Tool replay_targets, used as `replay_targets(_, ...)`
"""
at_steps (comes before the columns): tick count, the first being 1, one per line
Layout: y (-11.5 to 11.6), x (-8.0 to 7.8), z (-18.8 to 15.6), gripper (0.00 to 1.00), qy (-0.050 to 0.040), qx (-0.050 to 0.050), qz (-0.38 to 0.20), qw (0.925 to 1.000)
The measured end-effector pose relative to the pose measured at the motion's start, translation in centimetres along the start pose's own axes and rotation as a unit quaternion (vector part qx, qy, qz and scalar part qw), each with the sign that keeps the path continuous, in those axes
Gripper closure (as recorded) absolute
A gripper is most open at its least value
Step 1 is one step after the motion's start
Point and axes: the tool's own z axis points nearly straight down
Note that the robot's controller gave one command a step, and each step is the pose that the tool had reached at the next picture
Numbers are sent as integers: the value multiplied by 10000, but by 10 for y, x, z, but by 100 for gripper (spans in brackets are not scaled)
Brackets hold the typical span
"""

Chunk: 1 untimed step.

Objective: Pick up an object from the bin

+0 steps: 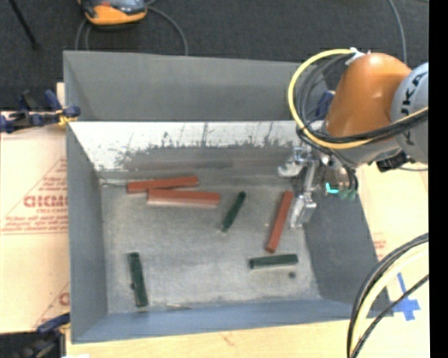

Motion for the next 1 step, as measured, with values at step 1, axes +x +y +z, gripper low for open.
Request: replay_targets(1,0,-2,-5,0,-38,5,-11,10000)
